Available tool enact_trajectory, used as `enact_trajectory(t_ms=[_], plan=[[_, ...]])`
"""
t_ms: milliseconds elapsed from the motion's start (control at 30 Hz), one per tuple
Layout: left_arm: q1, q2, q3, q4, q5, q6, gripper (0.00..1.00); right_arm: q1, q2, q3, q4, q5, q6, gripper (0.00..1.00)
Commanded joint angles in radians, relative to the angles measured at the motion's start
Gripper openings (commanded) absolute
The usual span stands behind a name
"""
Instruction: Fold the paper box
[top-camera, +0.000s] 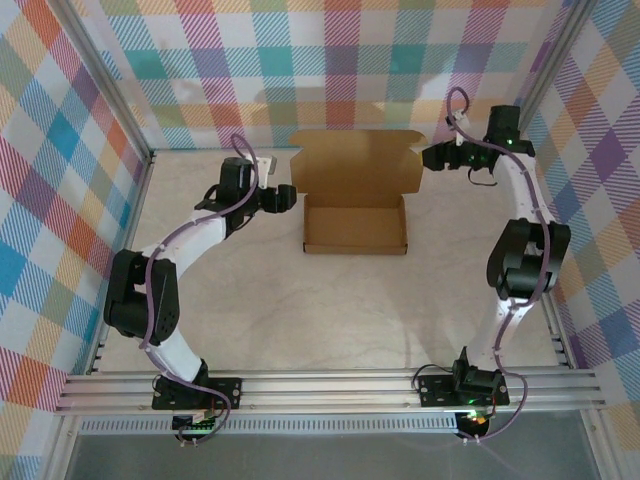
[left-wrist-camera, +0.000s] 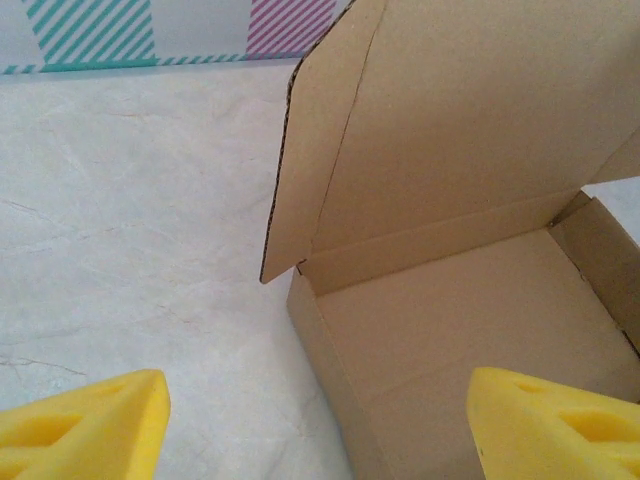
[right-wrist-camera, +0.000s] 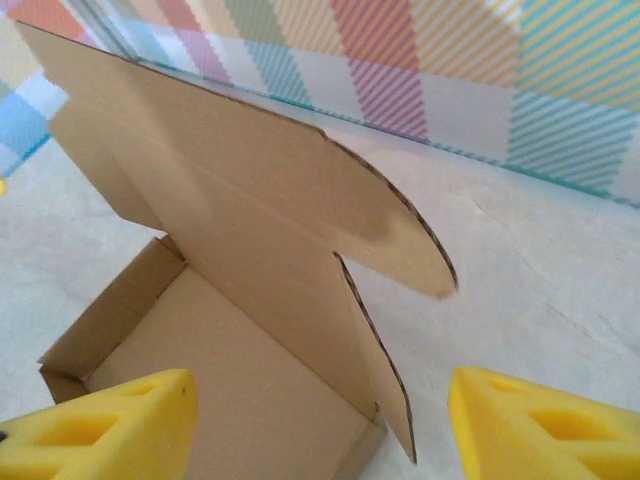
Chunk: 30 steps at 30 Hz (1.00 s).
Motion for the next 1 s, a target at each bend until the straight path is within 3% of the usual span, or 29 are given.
enact_trajectory(t_ms=[0,433,567,833,967], plan=[[0.013,0.013,0.022,-0.020,0.058,0.021,0.77,0.003,0.051,0.077,-0.113,-0.117,-0.176,0.64],[0.021,0.032,0.029,-0.020,0.096,0.029,0.76,0.027,0.208,0.269,-0.230,-0.062,-0.313,0.54],[0.021,0.033,0.029,-0.025,0.097,0.035,0.76,0.038,0.250,0.338,-0.285,-0.057,-0.337,0.39],[0.020,0.035,0.035,-0.038,0.092,0.047,0.76,0.049,0.285,0.385,-0.338,-0.015,-0.380,0.38],[0.021,0.037,0.037,-0.039,0.089,0.048,0.76,0.050,0.287,0.397,-0.369,-0.016,-0.403,0.17]])
